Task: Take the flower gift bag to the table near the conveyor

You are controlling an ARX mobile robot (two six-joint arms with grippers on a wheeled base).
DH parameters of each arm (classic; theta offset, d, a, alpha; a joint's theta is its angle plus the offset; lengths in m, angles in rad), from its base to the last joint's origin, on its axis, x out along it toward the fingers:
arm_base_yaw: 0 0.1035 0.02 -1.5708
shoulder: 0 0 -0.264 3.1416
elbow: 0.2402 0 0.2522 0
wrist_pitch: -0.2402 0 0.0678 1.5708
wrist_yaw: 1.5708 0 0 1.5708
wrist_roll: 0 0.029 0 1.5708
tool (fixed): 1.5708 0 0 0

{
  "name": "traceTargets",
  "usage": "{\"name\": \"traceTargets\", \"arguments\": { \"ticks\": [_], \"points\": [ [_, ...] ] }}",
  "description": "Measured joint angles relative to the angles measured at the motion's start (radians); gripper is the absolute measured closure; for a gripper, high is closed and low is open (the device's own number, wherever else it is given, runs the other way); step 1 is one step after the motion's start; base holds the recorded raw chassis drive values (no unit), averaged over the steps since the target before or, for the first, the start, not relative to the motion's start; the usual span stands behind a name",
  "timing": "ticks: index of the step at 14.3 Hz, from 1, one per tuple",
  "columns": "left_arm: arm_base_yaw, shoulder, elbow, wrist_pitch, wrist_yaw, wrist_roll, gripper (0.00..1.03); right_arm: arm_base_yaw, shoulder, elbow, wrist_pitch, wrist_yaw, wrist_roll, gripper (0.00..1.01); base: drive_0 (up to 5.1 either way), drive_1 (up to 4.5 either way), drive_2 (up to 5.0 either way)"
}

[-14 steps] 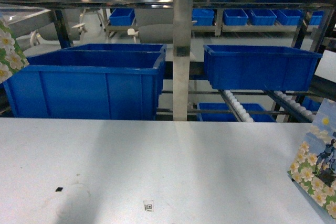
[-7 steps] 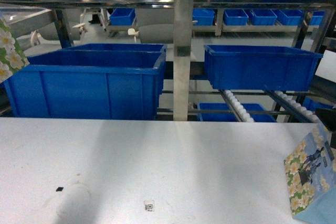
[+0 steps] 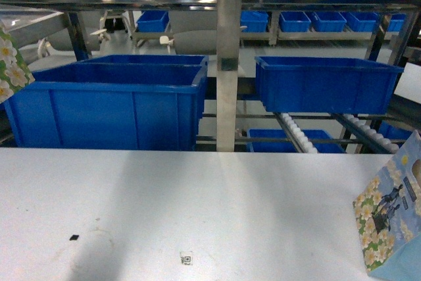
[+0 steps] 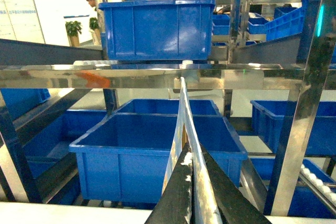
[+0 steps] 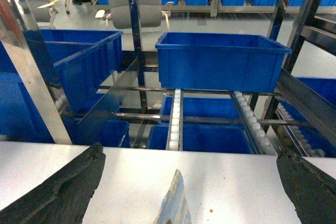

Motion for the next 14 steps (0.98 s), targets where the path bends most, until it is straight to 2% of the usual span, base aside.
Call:
{"name": "traceTargets", "arguments": {
  "ticks": [1, 4, 6, 7, 9, 11, 14],
  "points": [
    [0.0, 0.0, 0.0, 0.0, 0.0, 0.0, 1.01, -0.021, -0.07, -0.019, -0.056, 0.004, 0.016, 0.03, 0.0, 0.0, 0.0],
    [0.0, 0.0, 0.0, 0.0, 0.0, 0.0, 1.01, -0.093, -0.29, -0.098, -0.204, -0.024, 0.04, 0.03, 0.0, 0.0, 0.0],
    [0.0, 0.0, 0.0, 0.0, 0.0, 0.0, 1.01, -0.111, -0.377, -0.124, -0.273, -0.039, 0.05, 0.03, 0.0, 0.0, 0.0],
    [0.0, 0.0, 0.0, 0.0, 0.0, 0.0, 1.01, -0.118, -0.487, -0.163, -0.351, -0.055, 0.063, 0.03, 0.0, 0.0, 0.0],
    [0.0, 0.0, 0.0, 0.0, 0.0, 0.0, 1.01, -0.115, -0.663, -0.231, -0.466, -0.078, 0.064, 0.03, 0.0, 0.0, 0.0],
    [0.0, 0.0, 0.0, 0.0, 0.0, 0.0, 1.01, -0.094, -0.828, -0.283, -0.612, -0.08, 0.069, 0.03, 0.0, 0.0, 0.0],
    [0.0, 0.0, 0.0, 0.0, 0.0, 0.0, 1.01, -0.104, -1.084, -0.324, -0.853, -0.117, 0.057, 0.03, 0.0, 0.0, 0.0]
  ]
}}
